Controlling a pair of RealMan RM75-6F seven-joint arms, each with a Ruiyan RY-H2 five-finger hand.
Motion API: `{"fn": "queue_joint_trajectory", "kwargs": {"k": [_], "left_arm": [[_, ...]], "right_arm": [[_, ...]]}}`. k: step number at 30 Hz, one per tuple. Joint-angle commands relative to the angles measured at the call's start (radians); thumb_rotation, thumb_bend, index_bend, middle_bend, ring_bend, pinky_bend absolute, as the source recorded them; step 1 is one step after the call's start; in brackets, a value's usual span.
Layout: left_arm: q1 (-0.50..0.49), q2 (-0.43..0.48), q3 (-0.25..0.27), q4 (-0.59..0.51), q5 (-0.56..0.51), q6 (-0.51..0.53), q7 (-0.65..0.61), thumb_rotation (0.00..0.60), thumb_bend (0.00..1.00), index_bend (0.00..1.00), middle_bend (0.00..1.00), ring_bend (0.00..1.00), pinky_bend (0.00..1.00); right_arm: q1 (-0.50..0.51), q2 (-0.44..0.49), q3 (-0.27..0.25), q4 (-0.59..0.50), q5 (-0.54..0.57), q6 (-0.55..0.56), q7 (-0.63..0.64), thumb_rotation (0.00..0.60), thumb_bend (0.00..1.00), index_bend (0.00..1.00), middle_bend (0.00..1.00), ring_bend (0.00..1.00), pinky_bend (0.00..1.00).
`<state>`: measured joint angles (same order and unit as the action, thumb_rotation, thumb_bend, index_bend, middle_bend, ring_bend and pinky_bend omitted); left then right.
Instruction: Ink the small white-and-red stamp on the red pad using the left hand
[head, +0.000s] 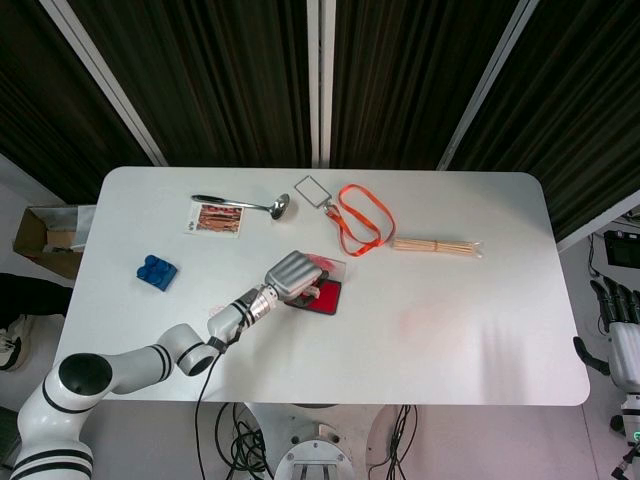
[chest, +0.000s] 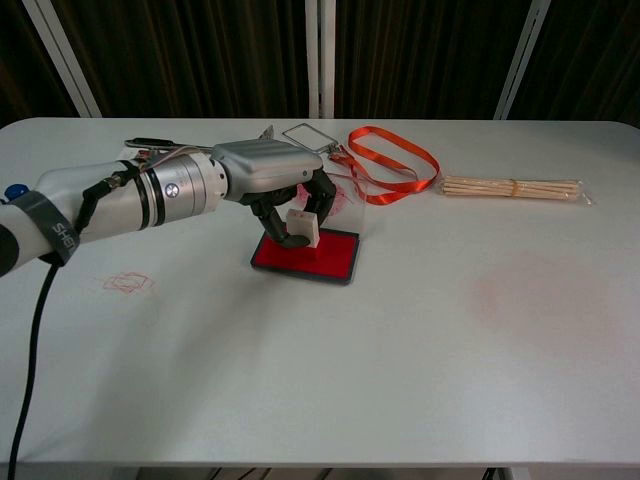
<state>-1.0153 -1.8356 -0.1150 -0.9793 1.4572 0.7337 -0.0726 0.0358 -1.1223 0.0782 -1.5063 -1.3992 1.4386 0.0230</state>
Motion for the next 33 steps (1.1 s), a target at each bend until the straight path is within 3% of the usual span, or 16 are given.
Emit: {"fn": "queue_joint_trajectory", "kwargs": {"k": [1, 21, 25, 33], "left_arm": [[-0.001, -0.007, 0.004, 0.01, 0.0, 0.0, -0.006, 0.6, 0.41, 0.59, 0.57, 0.88, 0.97], [-0.001, -0.02, 0.016, 0.038, 0.009, 0.016, -0.054, 0.6, 0.42, 0.59, 0.58, 0.88, 0.97], [0.006, 0.033, 0.004, -0.027, 0.009, 0.041, -0.057, 0.6, 0.42, 0.59, 0.58, 0.88, 0.97], [0.074, 0.244, -0.006, -0.262, -0.025, 0.105, -0.015, 0.6, 0.42, 0.6, 0.58, 0.88, 0.97]], "right_arm": [[0.0, -0.001, 0.0, 0.001, 0.0, -0.001, 0.002, 0.6, 0.23, 0.0, 0.0, 0.0, 0.0], [-0.005, 0.005, 0.0, -0.006, -0.004, 0.008, -0.002, 0.6, 0.23, 0.0, 0.0, 0.0, 0.0], [-0.006, 0.008, 0.001, -0.009, -0.007, 0.013, -0.001, 0.6, 0.23, 0.0, 0.0, 0.0, 0.0], [0.0, 0.002, -0.001, -0.007, -0.018, 0.008, 0.002, 0.6, 0.23, 0.0, 0.0, 0.0, 0.0]]}}
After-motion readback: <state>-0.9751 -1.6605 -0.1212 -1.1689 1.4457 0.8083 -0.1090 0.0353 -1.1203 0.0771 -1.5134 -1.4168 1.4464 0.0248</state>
